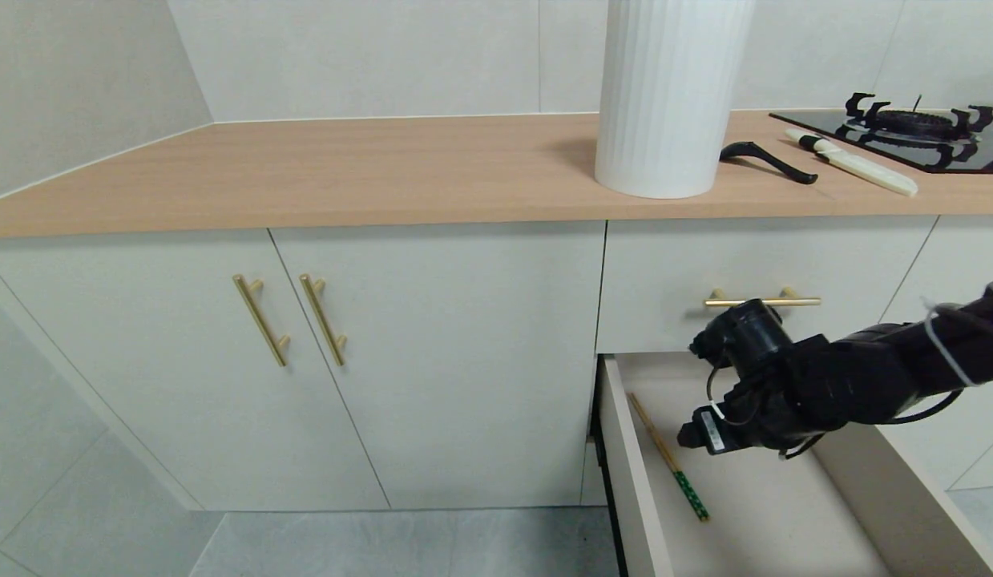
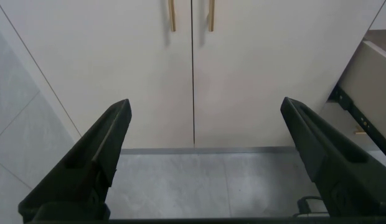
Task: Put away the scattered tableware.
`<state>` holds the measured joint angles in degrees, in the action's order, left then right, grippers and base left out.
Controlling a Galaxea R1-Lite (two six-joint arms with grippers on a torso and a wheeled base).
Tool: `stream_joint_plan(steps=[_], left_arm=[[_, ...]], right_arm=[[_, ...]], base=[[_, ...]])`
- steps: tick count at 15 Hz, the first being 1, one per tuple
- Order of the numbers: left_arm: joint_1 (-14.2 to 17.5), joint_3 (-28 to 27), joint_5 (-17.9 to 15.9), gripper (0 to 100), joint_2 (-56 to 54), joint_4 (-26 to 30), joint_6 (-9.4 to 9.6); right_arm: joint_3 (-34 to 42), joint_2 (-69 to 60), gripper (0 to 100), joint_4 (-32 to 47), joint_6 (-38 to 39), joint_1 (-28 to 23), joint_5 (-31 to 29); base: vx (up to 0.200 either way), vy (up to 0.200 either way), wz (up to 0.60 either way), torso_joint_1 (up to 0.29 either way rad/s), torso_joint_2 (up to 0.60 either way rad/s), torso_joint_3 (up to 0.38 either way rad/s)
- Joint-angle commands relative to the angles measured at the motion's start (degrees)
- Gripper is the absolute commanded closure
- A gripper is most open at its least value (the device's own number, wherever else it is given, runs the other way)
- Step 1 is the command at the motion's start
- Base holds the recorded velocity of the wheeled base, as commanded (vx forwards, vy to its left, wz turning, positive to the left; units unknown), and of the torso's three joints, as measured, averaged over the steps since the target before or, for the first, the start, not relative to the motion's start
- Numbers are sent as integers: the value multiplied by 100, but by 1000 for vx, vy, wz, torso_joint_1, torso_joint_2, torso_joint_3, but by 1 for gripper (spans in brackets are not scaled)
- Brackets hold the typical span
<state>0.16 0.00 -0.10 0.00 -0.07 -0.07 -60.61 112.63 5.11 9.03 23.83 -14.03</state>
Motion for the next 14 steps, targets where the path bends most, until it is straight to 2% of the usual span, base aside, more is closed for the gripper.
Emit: stream_joint_plan(steps=[1, 5, 7, 14], left_arm=[[2, 0, 1, 0, 9, -1, -1], [2, 0, 1, 0, 9, -1, -1], [2, 0, 1, 0, 9, -1, -1], [2, 0, 1, 0, 9, -1, -1]], right_arm=[[129, -865, 0, -19, -24, -124, -3], [111, -1744, 0, -36, -51, -379, 14], [111, -2070, 0, -282, -60, -502, 23], [155, -2342, 0, -818, -227, -959, 67]], base=[[0, 0, 0, 0, 0, 0], [0, 0, 0, 0, 0, 0], [0, 0, 0, 0, 0, 0], [0, 0, 0, 0, 0, 0]])
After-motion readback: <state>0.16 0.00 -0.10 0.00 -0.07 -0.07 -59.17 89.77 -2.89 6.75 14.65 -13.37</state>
